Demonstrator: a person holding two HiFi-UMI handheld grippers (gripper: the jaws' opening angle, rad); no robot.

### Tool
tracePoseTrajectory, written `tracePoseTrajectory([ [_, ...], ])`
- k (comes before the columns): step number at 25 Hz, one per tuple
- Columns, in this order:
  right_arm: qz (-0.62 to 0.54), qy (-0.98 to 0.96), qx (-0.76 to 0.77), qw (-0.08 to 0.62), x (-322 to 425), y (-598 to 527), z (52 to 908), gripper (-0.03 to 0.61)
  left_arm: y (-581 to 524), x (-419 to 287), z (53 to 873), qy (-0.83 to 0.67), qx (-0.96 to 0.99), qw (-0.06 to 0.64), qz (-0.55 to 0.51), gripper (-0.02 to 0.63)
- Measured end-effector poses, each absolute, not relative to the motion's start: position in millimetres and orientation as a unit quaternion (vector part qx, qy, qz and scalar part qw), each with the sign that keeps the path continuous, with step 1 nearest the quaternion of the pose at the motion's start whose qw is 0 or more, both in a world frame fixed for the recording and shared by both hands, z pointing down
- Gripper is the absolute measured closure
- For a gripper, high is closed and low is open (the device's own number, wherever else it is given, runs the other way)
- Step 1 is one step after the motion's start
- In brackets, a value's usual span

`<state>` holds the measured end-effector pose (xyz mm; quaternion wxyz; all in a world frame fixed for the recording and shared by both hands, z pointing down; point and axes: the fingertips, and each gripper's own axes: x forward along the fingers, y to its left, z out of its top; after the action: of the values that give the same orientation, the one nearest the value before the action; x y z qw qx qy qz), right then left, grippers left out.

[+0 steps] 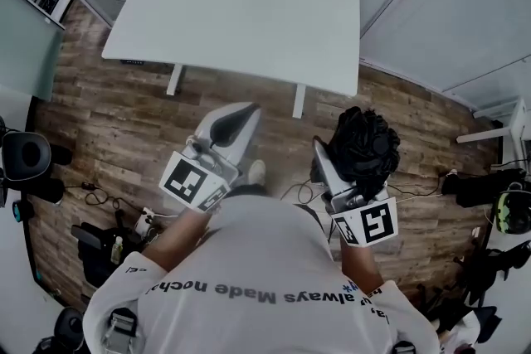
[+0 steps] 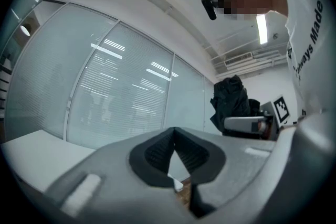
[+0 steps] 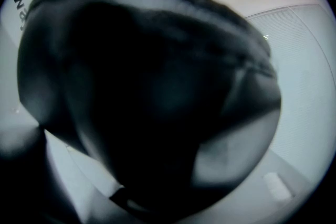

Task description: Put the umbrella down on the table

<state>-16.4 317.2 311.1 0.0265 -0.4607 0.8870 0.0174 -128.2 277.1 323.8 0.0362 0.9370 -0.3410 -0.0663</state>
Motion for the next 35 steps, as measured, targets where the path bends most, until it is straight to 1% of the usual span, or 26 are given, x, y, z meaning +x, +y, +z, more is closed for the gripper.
tracePoseTrajectory([
  [8,0.021,0.883,-0.469,0.026,-36,263,307,0.331,218,-152,314,-0.337,0.939,0.027,-0.072,0.611],
  [18,0.015,0.882,-0.470,0.027,-27,202,317,0.331,160,-142,325,-0.336,0.939,0.035,-0.067,0.611],
  [26,0.019,0.881,-0.471,0.037,13,121,319,0.331,80,-101,329,-0.334,0.940,0.030,-0.058,0.611],
  [35,0.011,0.884,-0.466,0.039,85,19,318,0.331,-24,-25,324,-0.332,0.941,0.029,-0.049,0.611],
])
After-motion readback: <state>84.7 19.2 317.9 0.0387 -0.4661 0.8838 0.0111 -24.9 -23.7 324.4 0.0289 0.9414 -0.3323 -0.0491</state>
